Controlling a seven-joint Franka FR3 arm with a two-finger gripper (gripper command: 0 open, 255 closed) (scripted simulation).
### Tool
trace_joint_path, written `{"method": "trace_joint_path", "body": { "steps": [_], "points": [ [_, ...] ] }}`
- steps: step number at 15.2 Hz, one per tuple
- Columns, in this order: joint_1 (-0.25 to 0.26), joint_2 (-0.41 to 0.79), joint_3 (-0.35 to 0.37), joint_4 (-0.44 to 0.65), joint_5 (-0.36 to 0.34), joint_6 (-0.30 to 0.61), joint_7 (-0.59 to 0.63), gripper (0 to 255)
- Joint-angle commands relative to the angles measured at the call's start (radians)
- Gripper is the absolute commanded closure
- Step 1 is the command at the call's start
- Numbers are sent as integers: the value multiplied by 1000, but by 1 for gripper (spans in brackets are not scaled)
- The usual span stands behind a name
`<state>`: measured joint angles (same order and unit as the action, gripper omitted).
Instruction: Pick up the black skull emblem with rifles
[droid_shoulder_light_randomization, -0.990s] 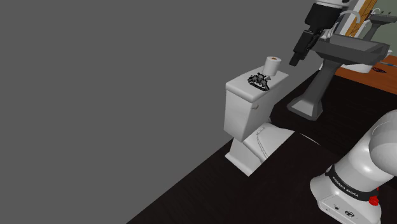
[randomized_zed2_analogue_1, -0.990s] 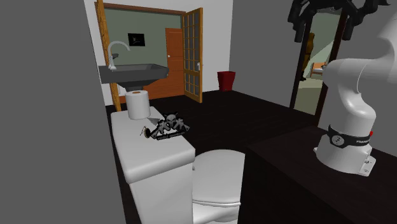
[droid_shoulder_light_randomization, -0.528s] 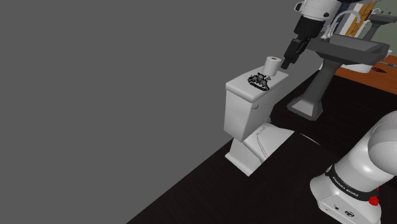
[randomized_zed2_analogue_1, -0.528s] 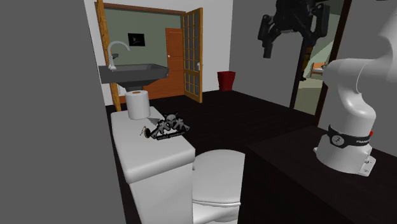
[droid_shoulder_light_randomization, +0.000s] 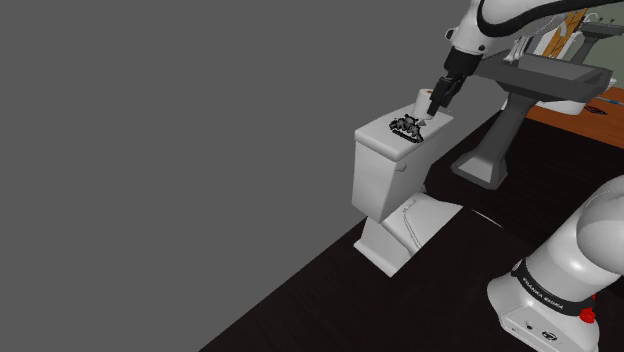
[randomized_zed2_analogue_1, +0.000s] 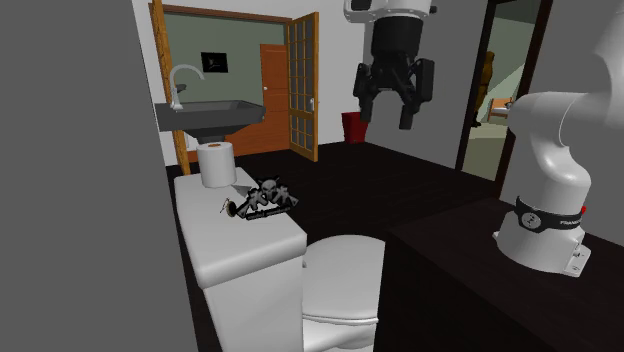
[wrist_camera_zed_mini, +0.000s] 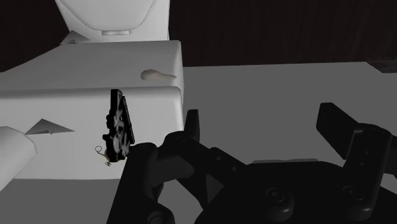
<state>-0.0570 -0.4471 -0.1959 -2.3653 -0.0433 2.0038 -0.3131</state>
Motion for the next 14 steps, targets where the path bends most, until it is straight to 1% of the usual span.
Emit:
{"method": "trace_joint_path", "body": {
  "steps": [1, 7, 10, 14],
  "points": [
    [-9, 57, -32, 15, -1, 44, -37, 0],
    [-23, 258, -111, 102, 39, 160, -144, 0],
    [-31, 367, -144, 163, 80, 204, -205, 0],
    [-55, 517, -173, 261, 152, 245, -291, 0]
  ]
}}
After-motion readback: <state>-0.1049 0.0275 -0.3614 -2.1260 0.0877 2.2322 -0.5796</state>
